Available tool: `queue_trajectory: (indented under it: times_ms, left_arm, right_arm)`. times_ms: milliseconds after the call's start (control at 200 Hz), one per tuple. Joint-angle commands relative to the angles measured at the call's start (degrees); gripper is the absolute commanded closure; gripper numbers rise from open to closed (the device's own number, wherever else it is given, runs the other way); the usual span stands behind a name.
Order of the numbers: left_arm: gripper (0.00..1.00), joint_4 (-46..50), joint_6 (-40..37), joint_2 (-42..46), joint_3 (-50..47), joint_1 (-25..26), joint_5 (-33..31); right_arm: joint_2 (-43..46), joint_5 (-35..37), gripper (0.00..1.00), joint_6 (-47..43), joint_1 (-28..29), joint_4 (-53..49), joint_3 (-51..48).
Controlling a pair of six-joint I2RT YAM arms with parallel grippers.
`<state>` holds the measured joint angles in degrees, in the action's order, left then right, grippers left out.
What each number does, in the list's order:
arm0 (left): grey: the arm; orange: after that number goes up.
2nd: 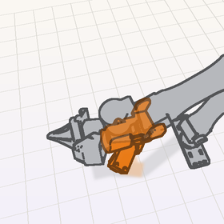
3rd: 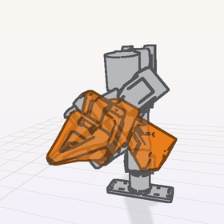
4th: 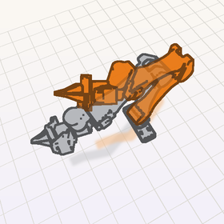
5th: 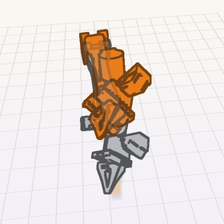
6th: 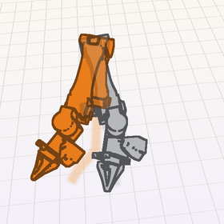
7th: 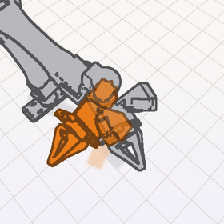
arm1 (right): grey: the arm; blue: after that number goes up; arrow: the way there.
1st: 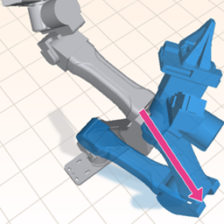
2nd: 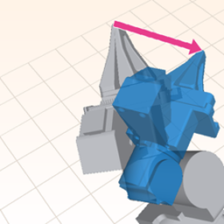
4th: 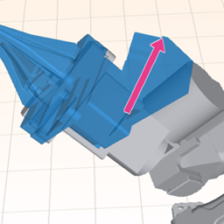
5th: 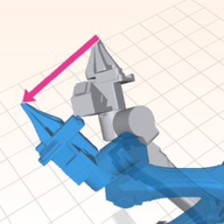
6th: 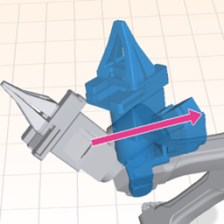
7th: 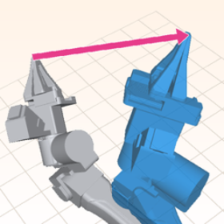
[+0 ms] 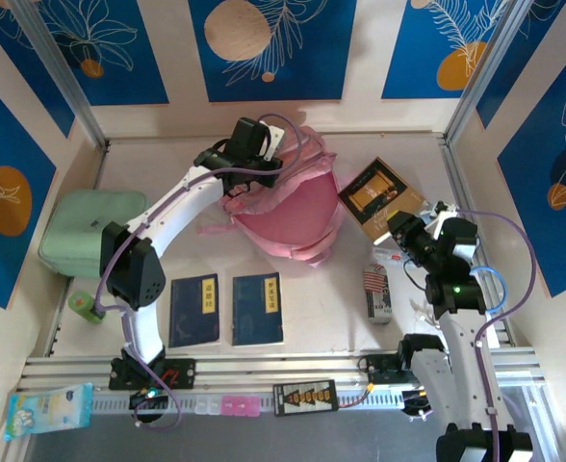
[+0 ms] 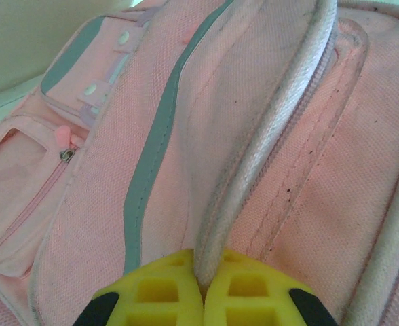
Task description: Pack books, pencil case, and school supplies into a backpack
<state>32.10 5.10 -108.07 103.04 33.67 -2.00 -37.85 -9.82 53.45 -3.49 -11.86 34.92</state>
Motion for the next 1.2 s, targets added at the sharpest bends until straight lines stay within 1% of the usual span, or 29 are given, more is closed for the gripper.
queue_trajectory:
  times_ms: [0, 85, 190, 340, 445, 550, 725, 820, 935, 1085, 1190]
  left_arm:
    - [1.0, -4.7, 2.8, 1.7, 4.2, 0.5, 1.5]
    - [1.0, -4.9, 4.1, 1.7, 4.5, 0.7, 2.9]
    - [1.0, -4.8, 5.0, 1.5, 5.9, 0.8, 5.2]
    - [1.0, -3.7, 4.7, 0.5, 8.2, 1.4, 5.7]
    - [1.0, -2.8, 4.8, 0.1, 9.4, 1.4, 5.8]
    - [1.0, -2.6, 5.0, 0.3, 10.0, 1.5, 6.1]
    - [1.0, -2.0, 5.1, 0.4, 11.1, 1.5, 6.7]
    - [1.0, -1.4, 5.4, 0.0, 11.8, 1.6, 7.1]
    - [1.0, -1.3, 6.0, 0.0, 12.0, 1.5, 7.0]
    - [1.0, -1.9, 7.1, 0.2, 12.0, 1.5, 7.6]
    - [1.0, -1.9, 7.6, 0.1, 12.2, 1.5, 7.6]
  right_arm:
    - [-0.3, -3.4, 0.82, 1.4, 2.2, 8.2, 1.6]
    - [-2.7, -3.5, 0.82, 3.9, 4.3, 10.7, 0.1]
    - [-7.5, -3.3, 0.82, 8.2, 8.6, 15.9, -1.9]
    - [-14.7, 0.4, 0.82, 13.6, 14.9, 21.8, -0.6]
    - [-20.8, 1.2, 0.82, 17.8, 16.3, 24.7, 2.5]
    - [-27.0, 1.4, 0.82, 20.3, 17.1, 30.9, 5.3]
    - [-35.2, 2.8, 0.82, 19.8, 20.1, 35.2, 11.5]
    - [-39.2, 6.2, 0.82, 18.0, 22.4, 35.3, 14.6]
    - [-44.9, 9.6, 0.82, 17.8, 23.6, 36.1, 17.7]
    - [-55.2, 12.9, 0.82, 17.7, 25.3, 38.8, 22.2]
    - [-62.2, 13.3, 0.82, 18.5, 26.0, 42.3, 24.4]
